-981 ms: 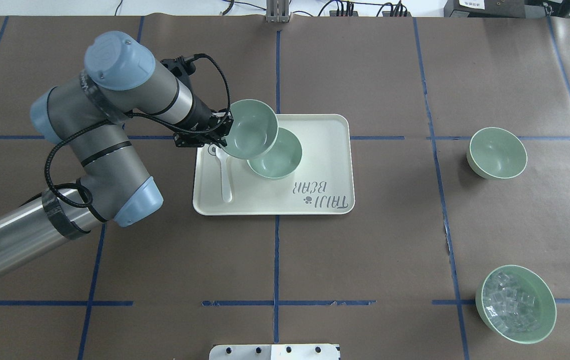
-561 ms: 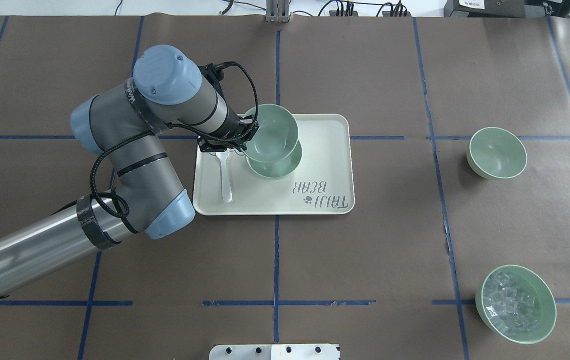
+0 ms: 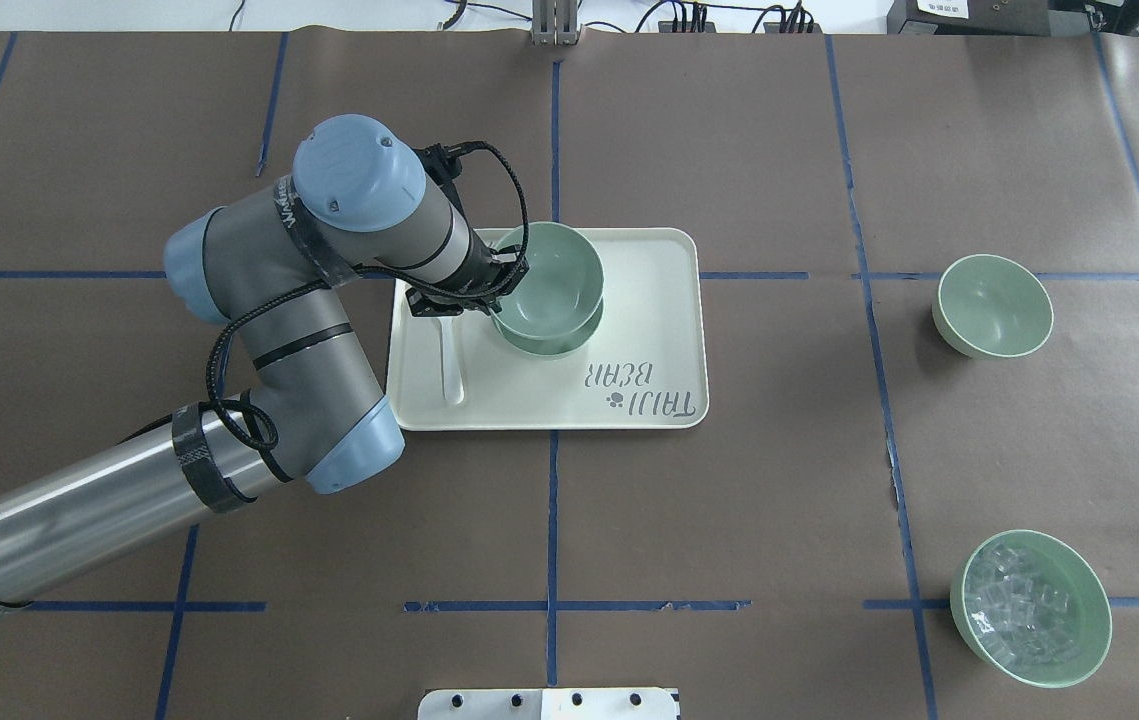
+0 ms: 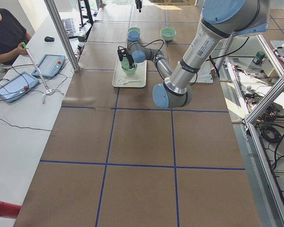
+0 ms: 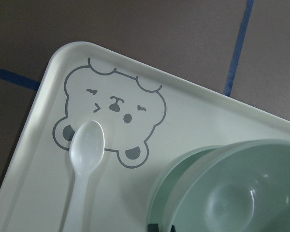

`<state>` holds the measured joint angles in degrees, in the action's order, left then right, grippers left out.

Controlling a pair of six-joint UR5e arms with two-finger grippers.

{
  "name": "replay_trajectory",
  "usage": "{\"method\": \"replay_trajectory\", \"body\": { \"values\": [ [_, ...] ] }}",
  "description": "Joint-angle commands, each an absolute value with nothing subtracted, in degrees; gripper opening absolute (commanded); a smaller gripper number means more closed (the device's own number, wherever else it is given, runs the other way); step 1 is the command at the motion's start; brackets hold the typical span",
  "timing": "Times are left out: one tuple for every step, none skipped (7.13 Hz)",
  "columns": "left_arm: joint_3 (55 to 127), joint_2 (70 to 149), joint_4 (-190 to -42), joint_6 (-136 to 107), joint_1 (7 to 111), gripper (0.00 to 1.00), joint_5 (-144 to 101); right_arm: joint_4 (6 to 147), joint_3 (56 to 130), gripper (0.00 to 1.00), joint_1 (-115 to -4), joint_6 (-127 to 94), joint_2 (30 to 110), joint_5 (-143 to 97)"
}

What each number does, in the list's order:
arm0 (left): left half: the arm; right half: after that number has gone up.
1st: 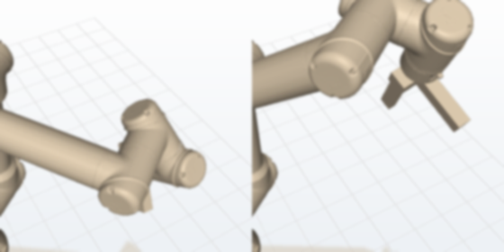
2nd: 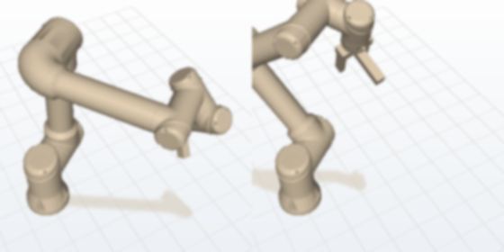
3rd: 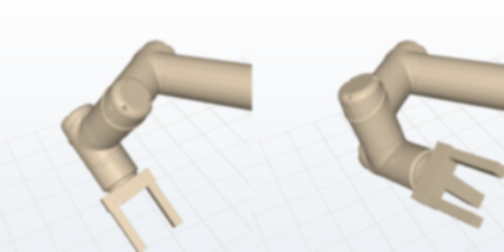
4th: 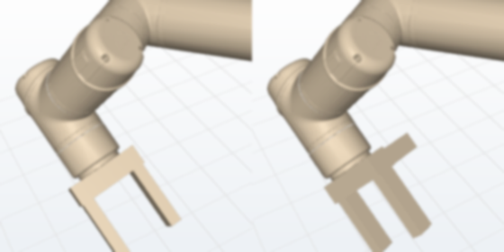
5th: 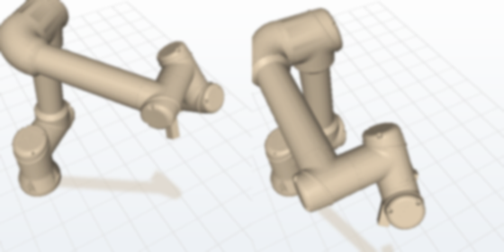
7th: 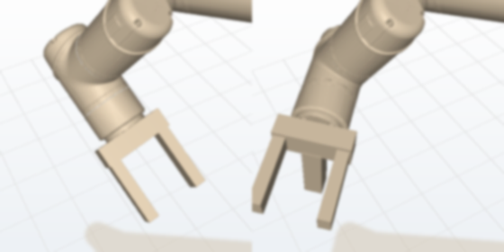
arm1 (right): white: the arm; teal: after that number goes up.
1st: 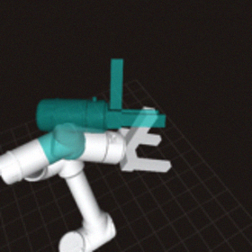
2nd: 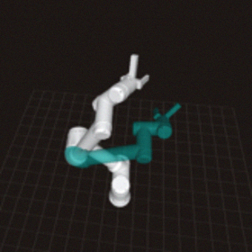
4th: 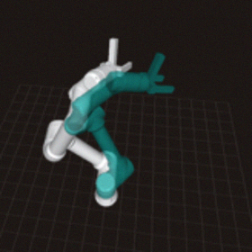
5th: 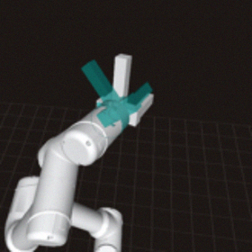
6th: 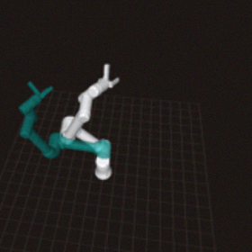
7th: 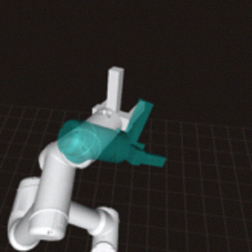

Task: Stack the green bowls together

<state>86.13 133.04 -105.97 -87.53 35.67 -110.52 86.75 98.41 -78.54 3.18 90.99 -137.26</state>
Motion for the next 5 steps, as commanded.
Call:
{"method": "replay_trajectory", "body": {
  "values": [
    [84.73, 133.33, -106.08, -86.58, 35.25, 0.56, -108.81, 86.92, 98.09, 1.00, -78.49, 3.16, 91.05, -137.37],
    [84.64, 133.33, -106.08, -85.79, 35.24, 1.00, -108.72, 86.92, 98.00, 1.00, -78.49, 2.99, 91.05, -137.37],
    [84.90, 133.24, -106.08, -85.43, 35.42, 1.00, -108.72, 86.92, 98.09, 1.00, -78.49, 2.90, 91.05, -137.29],
    [86.38, 132.81, -105.91, -82.56, 36.03, 1.00, -108.89, 86.84, 98.17, 1.00, -77.79, 2.81, 90.97, -137.20],
    [92.66, 128.19, -105.91, -80.09, 37.60, 1.00, -109.51, 86.75, 98.43, 1.00, -75.78, -1.45, 90.18, -137.11]
  ]
}}
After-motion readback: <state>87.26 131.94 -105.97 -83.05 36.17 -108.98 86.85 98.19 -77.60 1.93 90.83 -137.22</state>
